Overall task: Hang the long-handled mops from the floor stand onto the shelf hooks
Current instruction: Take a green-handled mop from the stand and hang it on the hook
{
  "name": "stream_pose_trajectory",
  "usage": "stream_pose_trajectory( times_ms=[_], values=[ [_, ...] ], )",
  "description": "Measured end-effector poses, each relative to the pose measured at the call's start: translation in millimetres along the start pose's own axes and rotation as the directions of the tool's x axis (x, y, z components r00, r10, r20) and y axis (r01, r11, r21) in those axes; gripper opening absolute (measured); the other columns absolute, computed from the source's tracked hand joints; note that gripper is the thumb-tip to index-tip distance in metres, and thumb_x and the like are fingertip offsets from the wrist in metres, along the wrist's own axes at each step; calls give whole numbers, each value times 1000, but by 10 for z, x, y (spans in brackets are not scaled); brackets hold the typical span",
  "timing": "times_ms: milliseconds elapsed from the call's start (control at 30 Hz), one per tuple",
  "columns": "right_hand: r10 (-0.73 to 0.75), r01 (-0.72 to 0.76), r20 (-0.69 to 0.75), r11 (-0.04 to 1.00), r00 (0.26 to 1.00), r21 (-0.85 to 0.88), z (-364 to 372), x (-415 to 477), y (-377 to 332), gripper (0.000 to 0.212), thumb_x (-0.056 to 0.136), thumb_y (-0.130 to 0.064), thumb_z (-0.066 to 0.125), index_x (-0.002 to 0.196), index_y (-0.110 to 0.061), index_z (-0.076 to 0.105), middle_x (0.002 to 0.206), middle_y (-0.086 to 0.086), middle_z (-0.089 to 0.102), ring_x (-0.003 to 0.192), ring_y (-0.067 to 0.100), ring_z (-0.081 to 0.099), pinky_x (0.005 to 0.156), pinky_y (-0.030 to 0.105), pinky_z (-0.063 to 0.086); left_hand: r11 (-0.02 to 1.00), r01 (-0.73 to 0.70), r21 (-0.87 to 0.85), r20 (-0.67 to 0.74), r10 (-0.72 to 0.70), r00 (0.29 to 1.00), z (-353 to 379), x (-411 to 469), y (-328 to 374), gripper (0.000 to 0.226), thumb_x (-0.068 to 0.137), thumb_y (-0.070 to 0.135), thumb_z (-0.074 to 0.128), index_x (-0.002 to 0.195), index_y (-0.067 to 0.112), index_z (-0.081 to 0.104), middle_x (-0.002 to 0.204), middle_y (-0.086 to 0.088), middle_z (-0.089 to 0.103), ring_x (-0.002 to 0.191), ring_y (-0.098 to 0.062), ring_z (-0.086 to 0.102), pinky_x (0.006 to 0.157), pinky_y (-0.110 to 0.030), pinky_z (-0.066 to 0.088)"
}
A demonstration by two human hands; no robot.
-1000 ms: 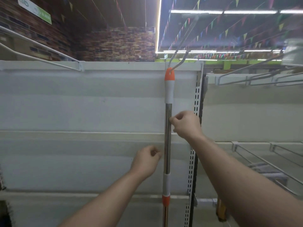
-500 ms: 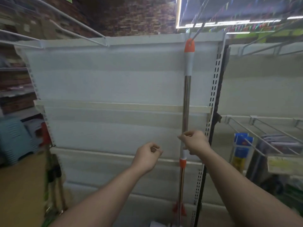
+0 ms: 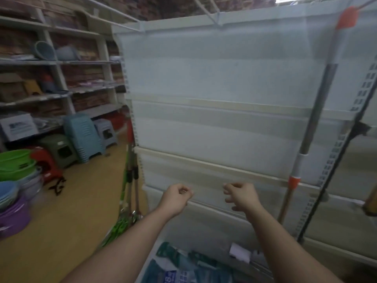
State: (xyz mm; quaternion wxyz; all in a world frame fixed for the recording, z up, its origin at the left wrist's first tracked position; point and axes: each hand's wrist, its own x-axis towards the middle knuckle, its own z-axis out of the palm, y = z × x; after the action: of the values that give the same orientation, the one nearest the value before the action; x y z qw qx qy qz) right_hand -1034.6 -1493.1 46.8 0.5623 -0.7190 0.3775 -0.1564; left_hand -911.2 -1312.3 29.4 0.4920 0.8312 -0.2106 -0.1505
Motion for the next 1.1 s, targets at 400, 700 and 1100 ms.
stream_pose_trajectory(
  times_ms=[400,700,1100],
  values=[
    [-9,5,77,999,997,41,2442,-738,-447,14,99,-23,66,91,-13,70,98,15,73,82,30,68,68,36,47,997,81,11,-62,-81,995,-2385,-304,-1226,14,99,25,68,102,12,70,92,-6,67,88,-28,68,74,-32,52],
    [-64,66,137,998,989,-11,3819,-776,-882,16,101,-28,63,106,-14,70,103,10,73,88,26,72,77,46,60,985,174,-12,-150,-174,973,-3521,-314,-1907,13,100,38,64,105,26,66,109,-2,65,100,-28,69,91,-49,57],
    [-40,36,156,999,987,34,5153,492,-1144,18,98,-32,66,106,-17,71,80,0,71,76,28,73,63,37,53,970,238,43,-164,-228,960,-4144,965,-2324,18,99,38,66,108,22,68,109,-8,68,99,-30,70,93,-51,56]
  ],
)
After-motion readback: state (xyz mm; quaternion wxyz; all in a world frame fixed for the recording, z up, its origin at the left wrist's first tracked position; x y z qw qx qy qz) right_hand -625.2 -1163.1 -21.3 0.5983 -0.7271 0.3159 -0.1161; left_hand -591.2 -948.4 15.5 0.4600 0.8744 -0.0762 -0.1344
